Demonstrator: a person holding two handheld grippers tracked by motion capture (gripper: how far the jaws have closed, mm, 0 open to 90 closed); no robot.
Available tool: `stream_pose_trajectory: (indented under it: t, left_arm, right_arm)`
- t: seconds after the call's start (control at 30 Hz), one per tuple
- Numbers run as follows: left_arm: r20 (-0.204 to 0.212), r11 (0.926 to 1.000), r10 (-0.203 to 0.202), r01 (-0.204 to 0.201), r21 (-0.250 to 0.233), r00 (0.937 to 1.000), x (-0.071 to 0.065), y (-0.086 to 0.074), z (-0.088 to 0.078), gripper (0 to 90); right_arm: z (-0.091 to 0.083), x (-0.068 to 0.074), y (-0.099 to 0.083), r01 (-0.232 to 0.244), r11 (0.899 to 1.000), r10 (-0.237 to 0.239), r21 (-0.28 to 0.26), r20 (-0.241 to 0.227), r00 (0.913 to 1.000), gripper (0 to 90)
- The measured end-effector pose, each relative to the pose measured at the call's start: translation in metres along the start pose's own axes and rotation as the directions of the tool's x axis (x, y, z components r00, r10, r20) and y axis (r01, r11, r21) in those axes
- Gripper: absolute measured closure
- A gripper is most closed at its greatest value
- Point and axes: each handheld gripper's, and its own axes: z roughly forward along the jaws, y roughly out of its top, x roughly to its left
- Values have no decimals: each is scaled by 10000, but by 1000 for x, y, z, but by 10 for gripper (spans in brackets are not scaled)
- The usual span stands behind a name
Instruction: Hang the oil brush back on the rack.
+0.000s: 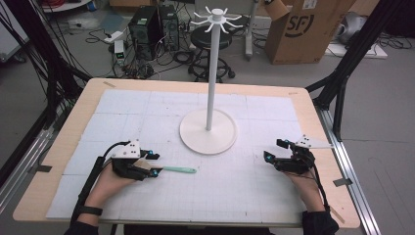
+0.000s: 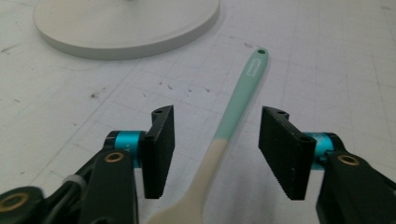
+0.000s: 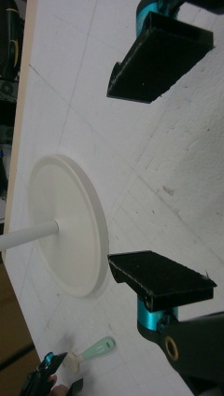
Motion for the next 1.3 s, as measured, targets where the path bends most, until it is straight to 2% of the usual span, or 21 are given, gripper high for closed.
stream_pose_trajectory:
  t: [0.1,0.23,0.33,0.43,0.5,0.7,0.83,0.97,1.13,1.3]
  left_arm:
    - [-127,9996,149,-146,227,9998,0,-1,3,540]
    - [-200,9992,148,-141,364,9997,-1,0,4,604]
    - [-228,9940,432,-407,1012,9988,-3,1,10,652]
    - [-96,9953,208,-198,946,9997,-2,1,10,682]
    - [64,9948,271,-276,981,9996,-1,1,10,705]
    - [228,9951,66,-88,983,9997,0,1,9,774]
    - [282,9957,28,-54,926,9996,0,1,9,787]
    - [201,9946,277,-296,997,9994,-1,2,8,806]
    - [59,9945,124,-129,1035,9999,0,1,6,823]
    - [216,9982,62,-75,589,9997,-1,3,3,823]
  right_arm:
    - [0,0,0,-3,10000,3,9,-4,10000,163]
    - [-1,-1,0,-53,10000,53,10,-5,10000,164]
    - [-1,-2,-1,-49,10000,49,-1,16,10000,164]
    - [-2,-2,-1,-78,10000,78,-7,4,10000,164]
    - [-2,-2,-1,-125,9999,125,-17,-14,9999,165]
    - [-5,-4,-2,-179,9998,179,-64,23,9998,165]
    - [-7,-6,-3,-176,9998,177,-131,82,9998,166]
    - [-7,-6,-3,-148,9998,149,-140,89,9998,166]
    - [-6,-6,-3,-174,9998,175,-92,75,9998,166]
    - [-5,-6,-3,-169,9998,170,-107,101,9998,167]
